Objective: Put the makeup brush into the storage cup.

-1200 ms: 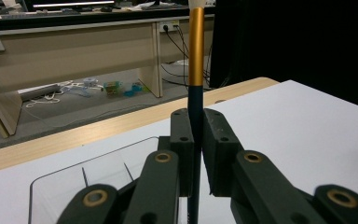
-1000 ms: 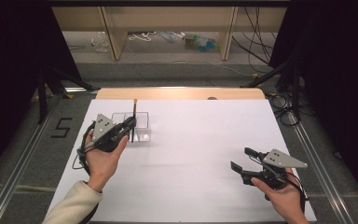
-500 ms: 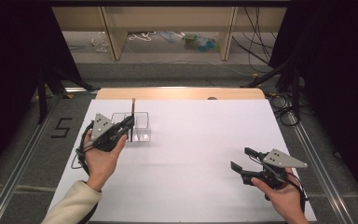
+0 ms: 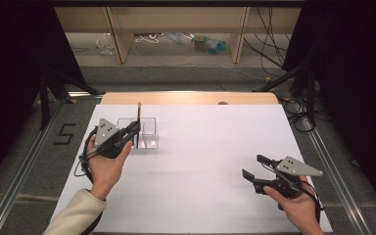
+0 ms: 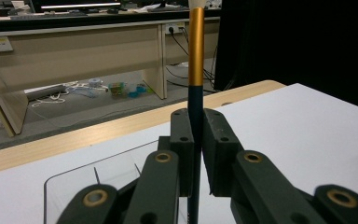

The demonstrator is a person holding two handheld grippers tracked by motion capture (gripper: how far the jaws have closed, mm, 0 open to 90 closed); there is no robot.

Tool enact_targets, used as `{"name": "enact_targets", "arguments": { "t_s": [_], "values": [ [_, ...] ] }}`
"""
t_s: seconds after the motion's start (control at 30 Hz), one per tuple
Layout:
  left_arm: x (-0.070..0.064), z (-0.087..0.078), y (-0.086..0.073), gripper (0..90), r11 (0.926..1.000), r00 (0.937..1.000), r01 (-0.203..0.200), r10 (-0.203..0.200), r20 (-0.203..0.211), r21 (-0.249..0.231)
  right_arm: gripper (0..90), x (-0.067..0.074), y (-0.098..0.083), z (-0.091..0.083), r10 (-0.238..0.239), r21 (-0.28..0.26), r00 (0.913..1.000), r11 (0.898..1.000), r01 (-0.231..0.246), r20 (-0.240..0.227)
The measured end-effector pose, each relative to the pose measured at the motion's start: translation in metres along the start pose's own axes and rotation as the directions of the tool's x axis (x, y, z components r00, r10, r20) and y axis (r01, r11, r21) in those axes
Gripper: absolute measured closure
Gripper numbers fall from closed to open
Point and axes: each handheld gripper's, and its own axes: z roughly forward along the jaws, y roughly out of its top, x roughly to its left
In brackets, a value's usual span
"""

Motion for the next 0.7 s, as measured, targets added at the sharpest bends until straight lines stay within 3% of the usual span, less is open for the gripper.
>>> {"name": "enact_targets", "arguments": {
  "t_s": [0.7],
  "values": [
    [0.0027,0.0037,0.0023,82.8,0.9999,0.9999,0.012,-0.012,0.003,-0.009,24.9,-0.0002,0.0004,-0.0015,-0.011,0.018,0.9999,1.000,0.011,0.011]
  ]
}}
